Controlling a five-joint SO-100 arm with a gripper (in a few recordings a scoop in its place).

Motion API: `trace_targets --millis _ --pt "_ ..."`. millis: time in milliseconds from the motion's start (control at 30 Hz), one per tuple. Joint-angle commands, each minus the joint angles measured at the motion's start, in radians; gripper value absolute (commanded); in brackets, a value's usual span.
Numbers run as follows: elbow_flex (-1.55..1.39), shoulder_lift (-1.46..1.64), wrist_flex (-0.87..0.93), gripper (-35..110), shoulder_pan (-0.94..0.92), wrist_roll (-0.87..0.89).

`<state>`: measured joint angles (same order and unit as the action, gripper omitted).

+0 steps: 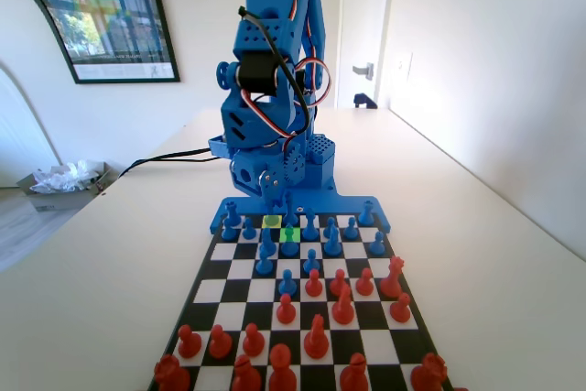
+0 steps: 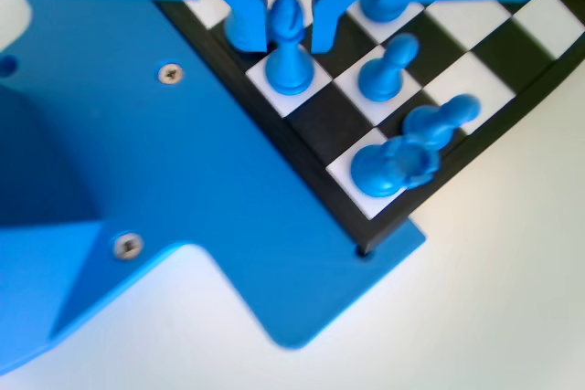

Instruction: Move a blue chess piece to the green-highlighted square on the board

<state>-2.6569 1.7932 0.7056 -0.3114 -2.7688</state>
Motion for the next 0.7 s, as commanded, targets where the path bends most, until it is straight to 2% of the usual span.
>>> trace_targets --millis 0,367,667 --pt "-0.015 0.014 -0.026 8 -0.011 -0.012" --pt "-0.017 0.003 -0.038 1 -0.008 -0.031" --pt "0.144 0.026 0.202 1 -0.011 -0.005"
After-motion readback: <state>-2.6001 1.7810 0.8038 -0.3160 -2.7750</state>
